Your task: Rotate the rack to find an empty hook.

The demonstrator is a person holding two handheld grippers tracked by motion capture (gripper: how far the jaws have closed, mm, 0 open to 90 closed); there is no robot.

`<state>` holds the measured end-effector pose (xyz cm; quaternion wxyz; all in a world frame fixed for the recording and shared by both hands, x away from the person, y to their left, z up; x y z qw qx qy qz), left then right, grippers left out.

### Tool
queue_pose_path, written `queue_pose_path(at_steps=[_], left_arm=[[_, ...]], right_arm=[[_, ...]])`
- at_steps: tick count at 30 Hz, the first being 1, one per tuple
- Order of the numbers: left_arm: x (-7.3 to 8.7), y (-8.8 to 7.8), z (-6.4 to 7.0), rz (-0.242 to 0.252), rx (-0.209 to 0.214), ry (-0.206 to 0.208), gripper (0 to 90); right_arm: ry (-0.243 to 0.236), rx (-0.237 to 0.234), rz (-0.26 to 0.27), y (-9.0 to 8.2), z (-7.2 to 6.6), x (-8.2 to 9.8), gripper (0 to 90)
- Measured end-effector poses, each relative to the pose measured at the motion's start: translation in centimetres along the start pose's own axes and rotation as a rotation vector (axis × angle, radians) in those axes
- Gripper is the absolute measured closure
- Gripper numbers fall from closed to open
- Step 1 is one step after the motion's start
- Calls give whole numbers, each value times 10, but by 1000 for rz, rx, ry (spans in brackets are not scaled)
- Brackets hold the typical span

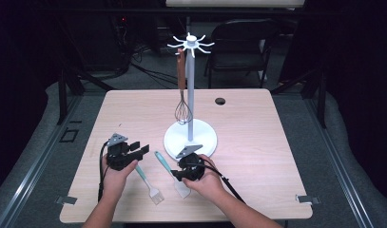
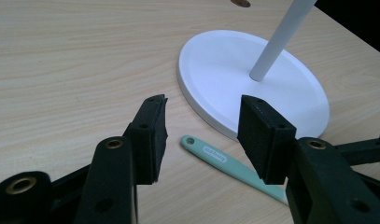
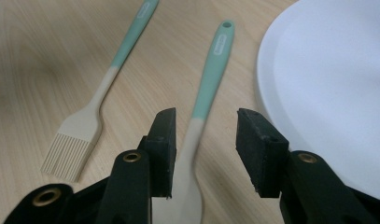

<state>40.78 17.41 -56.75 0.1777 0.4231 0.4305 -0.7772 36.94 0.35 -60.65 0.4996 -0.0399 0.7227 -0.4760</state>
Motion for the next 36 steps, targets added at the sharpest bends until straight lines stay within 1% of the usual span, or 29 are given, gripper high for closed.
queue_pose_path(at_steps=[3, 5, 6, 7, 10, 11, 14, 16, 17, 18, 19, 23, 24, 27, 28, 30, 32, 33, 34, 35, 36], left_arm=[[1, 0, 0, -7, 0, -1, 516], [1, 0, 0, -7, 0, -1, 516], [0, 1, 0, 1, -2, -2, 516], [0, 1, 0, -1, -2, -1, 516], [1, 1, 0, -5, 0, 0, 516], [1, 1, 0, -4, 2, 1, 516], [1, 2, 0, -7, 1, 2, 516], [1, 2, 0, -5, 3, 2, 516], [1, 2, 0, -5, 3, 2, 516], [1, 2, 0, -6, 4, 2, 516], [1, 2, 0, -7, 2, 2, 516], [1, 2, 0, -8, 1, 1, 516], [1, 2, 0, -8, 2, 2, 515], [1, 2, 0, -10, 2, 1, 516], [1, 1, 0, -10, 2, 0, 516], [2, 1, 0, -10, 4, 2, 516], [2, 1, 1, -11, -1, 5, 515], [2, 1, 1, -11, -1, 5, 515], [2, 2, 1, -13, -1, 6, 515], [2, 2, 1, -15, 0, 5, 515], [3, 2, 2, -18, 1, 8, 516]], right_arm=[[15, -8, -19, 5, -2, 4, 646], [14, -19, -22, 9, -4, 6, 677], [13, -21, -30, 11, -4, 8, 701], [23, -27, -37, 13, -6, 9, 712], [1, -10, -54, 18, -7, 12, 732], [4, -5, -47, 19, -7, 12, 738], [-2, 3, -55, 22, -8, 13, 751], [-5, 1, -67, 23, -9, 14, 752], [-13, 5, -70, 24, -9, 14, 755], [-7, 6, -58, 25, -10, 14, 761], [-14, 6, -61, 25, -10, 14, 776], [-7, 4, -57, 24, -10, 14, 798], [-18, 8, -71, 23, -9, 15, 800], [-31, 16, -74, 18, -7, 19, 808], [-36, 20, -84, 15, -5, 21, 810], [-49, 25, -86, 9, -1, 27, 814], [-62, 28, -92, -1, 3, 37, 815], [-65, 20, -85, -5, 5, 41, 816], [-58, 25, -83, -13, 9, 49, 816], [-63, 31, -100, -20, 13, 56, 816], [-59, 20, -92, -26, 17, 62, 816]])
Point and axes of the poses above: each handheld gripper's, and its own axes: y roughly forward along the jaws, x roughly out of its underside, z roughly to its right, the point moved 8 cm from there along y, roughly forward along the jaws, and after that the axes turned 4 degrees about x, right-handed, at the moved point
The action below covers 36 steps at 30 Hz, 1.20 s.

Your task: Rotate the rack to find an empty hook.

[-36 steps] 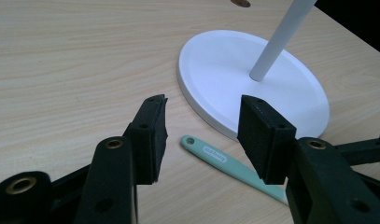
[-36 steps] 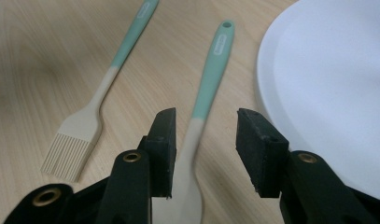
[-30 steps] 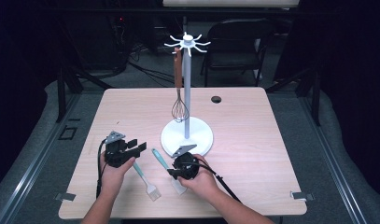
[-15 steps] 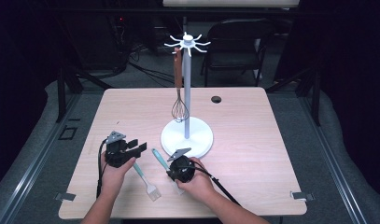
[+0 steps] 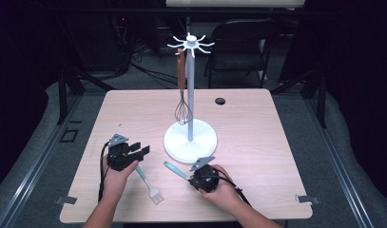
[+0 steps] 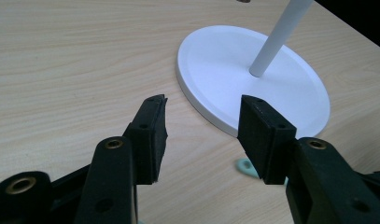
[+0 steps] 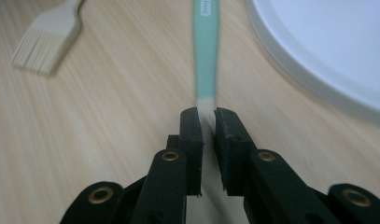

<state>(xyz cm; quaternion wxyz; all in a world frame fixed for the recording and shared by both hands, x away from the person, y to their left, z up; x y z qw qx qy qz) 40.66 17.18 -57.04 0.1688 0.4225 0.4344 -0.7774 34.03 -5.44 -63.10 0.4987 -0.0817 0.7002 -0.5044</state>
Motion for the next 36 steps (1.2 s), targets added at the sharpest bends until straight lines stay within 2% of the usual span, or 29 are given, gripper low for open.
queue_pose_path(at_steps=[3, 6, 10, 12, 20, 25, 29, 34, 36], left_arm=[[1, 1, 2, -7, -1, 4, 516], [2, 3, 4, -17, 2, 9, 515], [4, 7, 7, -16, 4, 8, 516], [5, 8, 8, -26, 9, 11, 516], [7, 11, 13, -32, 20, 16, 515], [9, 11, 17, -37, 34, 22, 513], [10, 13, 22, -44, 47, 27, 513], [13, 15, 29, -53, 72, 26, 510], [15, 17, 33, -59, 88, 26, 506]], right_arm=[[33, 3, 6, -16, 9, 20, 816], [37, 23, -2, -30, 18, 37, 815], [54, 20, -2, -40, 24, 51, 808], [62, 24, -9, -42, 26, 53, 771], [53, 20, 16, -34, 24, 40, 771], [65, 17, 6, -27, 23, 31, 779], [54, 24, -7, -22, 23, 30, 787], [64, 17, -15, -22, 24, 29, 797], [52, 20, -19, -22, 23, 29, 802]])
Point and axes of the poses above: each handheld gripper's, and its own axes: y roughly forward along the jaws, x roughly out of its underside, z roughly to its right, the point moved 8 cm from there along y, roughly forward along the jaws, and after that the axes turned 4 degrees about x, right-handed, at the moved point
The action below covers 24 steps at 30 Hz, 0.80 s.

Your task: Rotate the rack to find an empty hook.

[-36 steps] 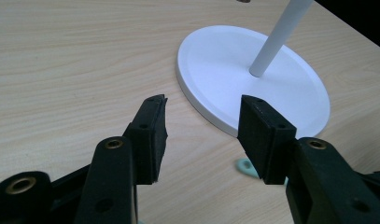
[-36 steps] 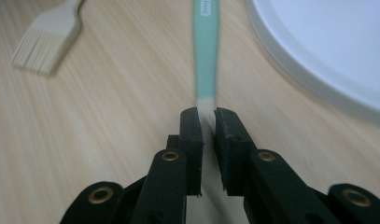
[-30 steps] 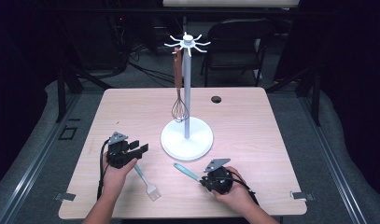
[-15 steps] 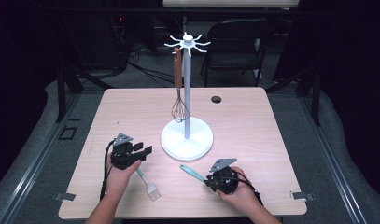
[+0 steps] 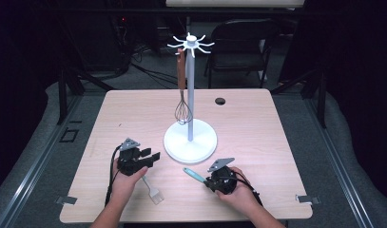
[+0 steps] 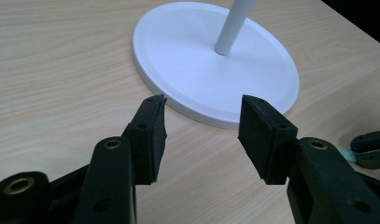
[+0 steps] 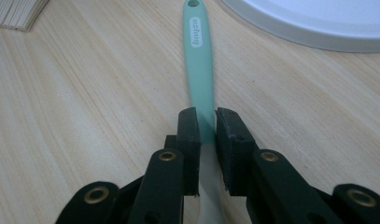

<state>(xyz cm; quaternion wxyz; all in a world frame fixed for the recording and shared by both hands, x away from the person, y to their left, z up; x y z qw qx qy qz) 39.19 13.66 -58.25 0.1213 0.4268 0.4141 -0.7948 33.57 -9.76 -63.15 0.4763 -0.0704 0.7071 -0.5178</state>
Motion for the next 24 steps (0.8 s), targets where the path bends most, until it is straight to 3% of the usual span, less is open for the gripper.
queue_pose_path(at_steps=[5, 11, 18, 24], left_arm=[[4, 7, 11, -24, 40, 21, 490], [8, 15, 22, -51, 73, 49, 478], [15, 27, 43, -83, 172, 70, 450], [20, 38, 57, -97, 243, 56, 433]], right_arm=[[-24, 12, 11, 0, -1, 0, 806], [-15, 9, 36, -2, -1, -1, 807], [-16, -9, 72, -8, -2, -4, 808], [-21, -16, 89, -11, -4, -6, 808]])
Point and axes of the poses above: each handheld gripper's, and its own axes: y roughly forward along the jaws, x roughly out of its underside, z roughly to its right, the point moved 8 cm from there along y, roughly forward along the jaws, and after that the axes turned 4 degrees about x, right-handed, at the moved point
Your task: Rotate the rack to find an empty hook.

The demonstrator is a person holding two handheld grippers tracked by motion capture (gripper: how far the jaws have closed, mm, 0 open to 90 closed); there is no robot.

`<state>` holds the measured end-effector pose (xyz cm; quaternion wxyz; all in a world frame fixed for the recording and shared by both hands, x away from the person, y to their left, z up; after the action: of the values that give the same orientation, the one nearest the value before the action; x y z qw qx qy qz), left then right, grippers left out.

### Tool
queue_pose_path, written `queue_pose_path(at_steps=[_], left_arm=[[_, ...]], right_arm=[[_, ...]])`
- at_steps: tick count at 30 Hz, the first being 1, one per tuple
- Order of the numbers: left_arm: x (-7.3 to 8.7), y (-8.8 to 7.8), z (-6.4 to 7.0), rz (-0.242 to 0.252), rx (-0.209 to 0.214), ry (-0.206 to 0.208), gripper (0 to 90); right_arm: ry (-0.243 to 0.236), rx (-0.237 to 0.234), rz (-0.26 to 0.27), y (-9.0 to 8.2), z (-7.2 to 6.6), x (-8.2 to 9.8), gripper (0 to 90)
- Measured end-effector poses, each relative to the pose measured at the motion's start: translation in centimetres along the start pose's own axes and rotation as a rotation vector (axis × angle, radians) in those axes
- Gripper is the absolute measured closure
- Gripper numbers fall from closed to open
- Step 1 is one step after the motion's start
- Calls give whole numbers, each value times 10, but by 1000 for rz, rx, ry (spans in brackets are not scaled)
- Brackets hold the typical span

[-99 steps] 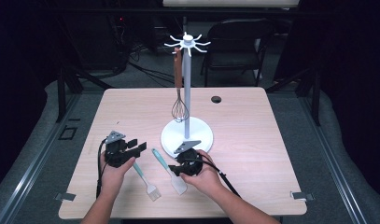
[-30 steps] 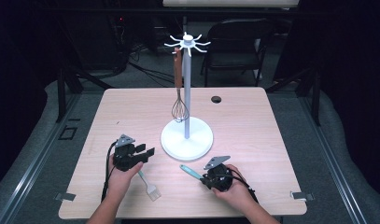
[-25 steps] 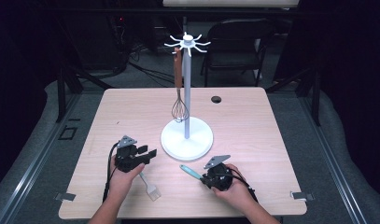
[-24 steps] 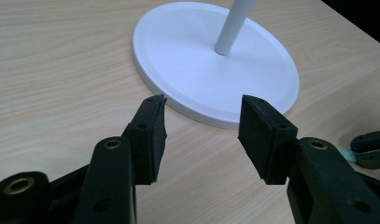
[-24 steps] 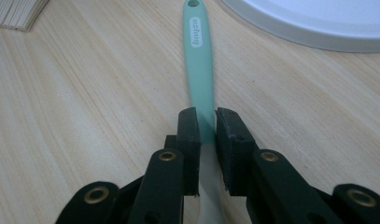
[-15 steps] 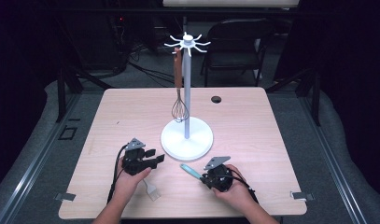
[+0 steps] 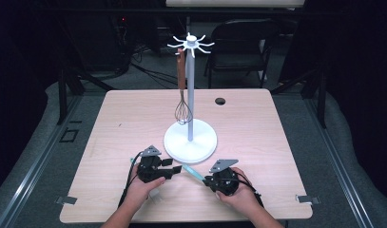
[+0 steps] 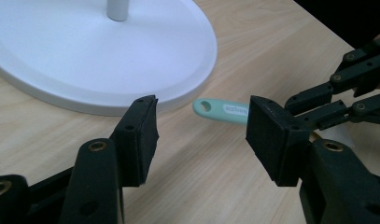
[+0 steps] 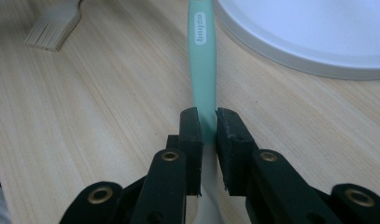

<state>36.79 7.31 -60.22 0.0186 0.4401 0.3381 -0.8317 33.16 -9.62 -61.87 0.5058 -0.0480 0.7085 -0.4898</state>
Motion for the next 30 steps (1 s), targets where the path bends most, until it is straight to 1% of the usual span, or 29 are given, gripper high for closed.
queue_pose_path(at_steps=[1, 2, 3, 4, 5, 6, 11, 12, 14, 16, 17, 18, 19, 21, 22, 24, 25, 26, 27, 28, 29, 30], left_arm=[[0, 0, 0, 0, 0, 0, 431], [1, 4, 3, -6, 12, 1, 428], [1, 4, 3, -6, 12, 1, 425], [1, 7, 5, -6, 27, -6, 422], [1, 7, 5, -6, 27, -6, 420], [2, 10, 6, -17, 35, -9, 416], [4, 19, 11, -33, 59, -13, 416], [4, 21, 13, -28, 76, -31, 416], [4, 23, 13, -27, 76, -43, 404], [4, 23, 11, -18, 90, -74, 406], [4, 23, 10, -13, 96, -82, 411], [4, 23, 10, -11, 99, -84, 415], [4, 23, 10, -8, 97, -80, 419], [4, 24, 10, -11, 97, -76, 420], [4, 25, 11, -13, 99, -77, 429], [4, 26, 14, -7, 122, -76, 446], [3, 27, 17, -7, 134, -71, 458], [3, 28, 18, -8, 132, -62, 458], [3, 29, 19, -14, 128, -54, 458], [3, 30, 20, -12, 130, -57, 457], [3, 31, 21, -13, 132, -56, 456], [4, 31, 20, -19, 126, -51, 454]], right_arm=[[4, -4, 6, 0, -1, 0, 808], [5, -4, 8, 0, -1, -1, 808], [6, -5, 12, -1, -1, -1, 808], [10, -4, 19, -1, -1, -2, 808], [10, -4, 19, -1, -1, -2, 808], [8, -6, 22, -2, -1, -2, 809], [12, -7, 37, -3, -2, -3, 810], [13, -7, 38, -3, -2, -3, 812], [14, -5, 37, -4, -1, -3, 815], [15, -7, 40, -4, -1, -3, 820], [15, -11, 32, -5, 0, -2, 823], [25, -16, 38, -5, 0, -2, 824], [36, -19, 45, -4, 0, -3, 825], [35, -20, 48, -4, 1, -3, 831], [40, -15, 49, -4, 2, -3, 879], [54, -38, 47, -2, 0, -3, 840], [53, -41, 38, 0, 0, -2, 799], [47, -39, 25, 2, -1, -1, 780], [39, -27, 14, 4, -1, 0, 775], [22, -15, 6, 6, -1, 2, 775], [15, -15, -1, 8, -3, 3, 767], [9, -5, 3, 9, -3, 3, 757]])
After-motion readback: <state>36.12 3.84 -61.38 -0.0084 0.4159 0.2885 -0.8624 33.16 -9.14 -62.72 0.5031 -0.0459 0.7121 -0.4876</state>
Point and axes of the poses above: each handheld gripper's, and its own axes: y roughly forward along the jaws, x roughly out of its underside, z roughly to its right, the point moved 8 cm from there along y, roughly forward along the jaws, and after that the axes turned 4 degrees about x, right-handed, at the moved point
